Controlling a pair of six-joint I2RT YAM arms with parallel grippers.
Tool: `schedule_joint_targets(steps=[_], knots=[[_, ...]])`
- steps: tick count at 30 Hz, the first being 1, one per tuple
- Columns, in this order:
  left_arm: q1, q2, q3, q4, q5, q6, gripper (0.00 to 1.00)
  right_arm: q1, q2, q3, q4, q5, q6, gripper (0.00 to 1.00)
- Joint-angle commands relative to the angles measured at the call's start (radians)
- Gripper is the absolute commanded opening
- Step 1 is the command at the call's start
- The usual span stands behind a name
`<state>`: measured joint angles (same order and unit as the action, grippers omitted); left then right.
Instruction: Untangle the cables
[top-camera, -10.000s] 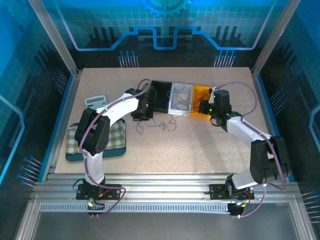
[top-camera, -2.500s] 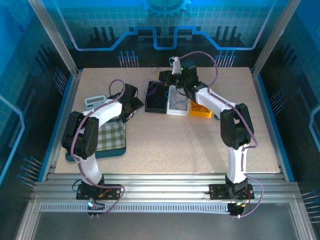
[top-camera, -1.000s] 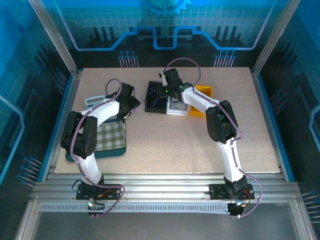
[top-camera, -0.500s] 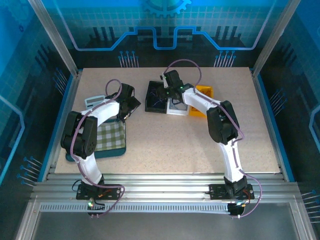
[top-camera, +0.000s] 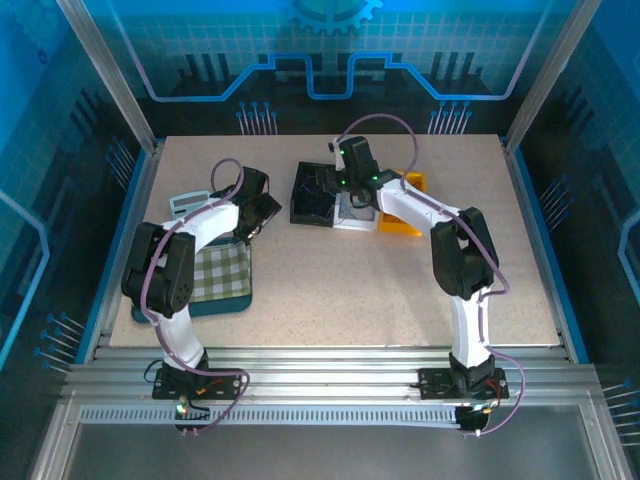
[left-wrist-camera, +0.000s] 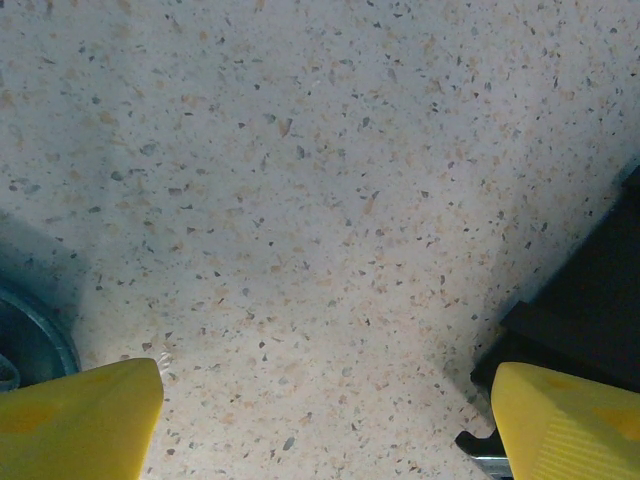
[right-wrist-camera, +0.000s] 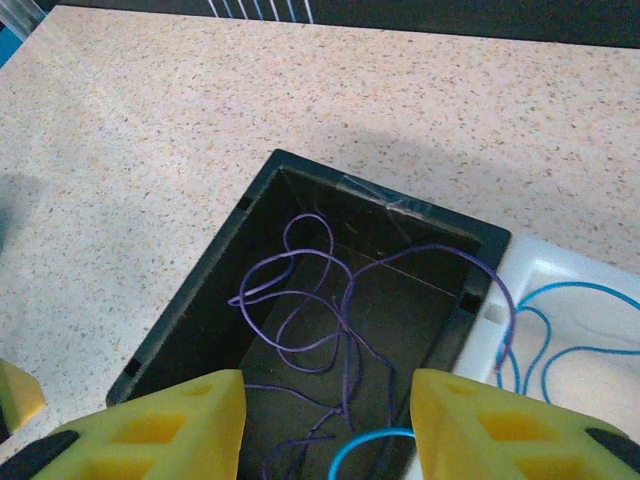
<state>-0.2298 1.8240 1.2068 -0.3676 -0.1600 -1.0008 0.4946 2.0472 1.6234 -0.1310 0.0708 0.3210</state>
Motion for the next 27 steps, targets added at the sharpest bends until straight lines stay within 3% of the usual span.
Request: schedule_joint_targets(steps=[1, 8, 16, 23, 27], knots=[[0.014, -0.025, -0.019, 0.003, -0.009, -0.007, 0.87, -0.035, -0.070, -0.061, 0.047, 0.000, 0.030, 0.48], [0.014, -0.019, -0.021, 0.013, -0.003, -0.014, 0.87, -0.055, -0.104, -0.134, 0.031, -0.044, 0.047, 0.46], [0.012, -0.015, -0.016, 0.028, 0.022, 0.024, 0.87, -0.071, -0.221, -0.371, 0.085, -0.059, 0.087, 0.45], [-0.003, -0.012, -0.008, 0.093, 0.060, 0.060, 0.86, -0.090, -0.215, -0.393, 0.094, -0.144, 0.101, 0.36], [-0.035, -0.008, -0.001, 0.195, 0.138, 0.129, 0.85, -0.099, -0.216, -0.404, 0.100, -0.143, 0.124, 0.32]])
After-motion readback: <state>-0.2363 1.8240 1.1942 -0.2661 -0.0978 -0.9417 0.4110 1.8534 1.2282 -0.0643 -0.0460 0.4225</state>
